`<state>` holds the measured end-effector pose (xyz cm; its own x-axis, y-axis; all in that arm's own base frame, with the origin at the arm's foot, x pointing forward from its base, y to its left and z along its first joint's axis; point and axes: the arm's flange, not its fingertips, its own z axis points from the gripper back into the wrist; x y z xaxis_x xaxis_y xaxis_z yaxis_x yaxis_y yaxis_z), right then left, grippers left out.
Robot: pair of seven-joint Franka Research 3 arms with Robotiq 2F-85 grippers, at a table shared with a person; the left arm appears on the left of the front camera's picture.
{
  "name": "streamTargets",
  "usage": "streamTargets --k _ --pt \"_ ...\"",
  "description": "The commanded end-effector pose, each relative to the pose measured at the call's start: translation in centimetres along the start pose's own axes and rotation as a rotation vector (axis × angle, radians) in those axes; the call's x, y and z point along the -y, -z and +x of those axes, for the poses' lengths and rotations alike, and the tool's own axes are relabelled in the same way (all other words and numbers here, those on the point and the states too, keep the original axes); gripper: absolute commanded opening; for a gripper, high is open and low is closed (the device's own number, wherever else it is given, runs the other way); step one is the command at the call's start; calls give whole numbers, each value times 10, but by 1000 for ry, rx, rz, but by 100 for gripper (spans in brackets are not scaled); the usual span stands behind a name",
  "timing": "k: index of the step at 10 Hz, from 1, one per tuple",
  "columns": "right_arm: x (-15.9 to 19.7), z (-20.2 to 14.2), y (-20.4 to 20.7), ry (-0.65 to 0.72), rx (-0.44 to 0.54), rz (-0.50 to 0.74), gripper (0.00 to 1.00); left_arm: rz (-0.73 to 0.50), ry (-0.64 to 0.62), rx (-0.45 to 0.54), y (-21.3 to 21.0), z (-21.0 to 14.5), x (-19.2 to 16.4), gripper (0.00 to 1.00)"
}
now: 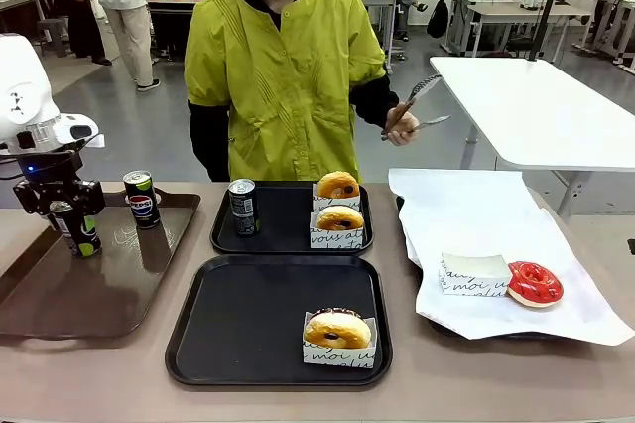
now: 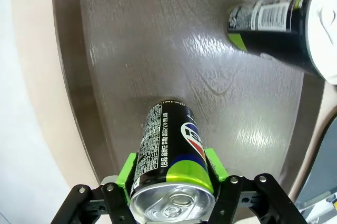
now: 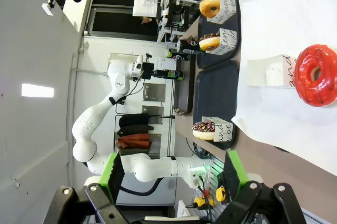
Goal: Set up donuts and drinks on trays.
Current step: Pick up one Pepsi coke from the Handle tray and place it on the Flat Tray without a Pepsi coke.
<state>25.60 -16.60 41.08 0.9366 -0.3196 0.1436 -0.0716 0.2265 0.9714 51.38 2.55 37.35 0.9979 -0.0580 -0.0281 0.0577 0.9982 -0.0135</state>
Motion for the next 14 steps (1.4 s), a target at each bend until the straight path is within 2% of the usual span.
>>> streamTargets --k 1,4,6,7,9,10,13,14 --pt "0 1 2 -10 9 13 100 -19 75 -59 -37 -14 5 2" --pt "0 1 2 -10 9 13 100 -41 105 -19 -145 -68 44 2" --pt "0 1 2 -10 9 13 100 -36 140 4 -184 -94 61 2" --pt "0 1 2 -10 9 13 100 -34 151 10 -194 -100 64 2" --pt "0 1 2 -10 9 13 100 -5 94 3 -197 -100 55 2" --pt "0 1 2 -10 9 13 100 -18 154 15 -204 -111 66 2" --pt "0 1 2 -10 9 13 100 -18 154 15 -204 -111 66 2" --pt "0 1 2 -10 9 13 100 -16 146 5 -200 -108 65 60"
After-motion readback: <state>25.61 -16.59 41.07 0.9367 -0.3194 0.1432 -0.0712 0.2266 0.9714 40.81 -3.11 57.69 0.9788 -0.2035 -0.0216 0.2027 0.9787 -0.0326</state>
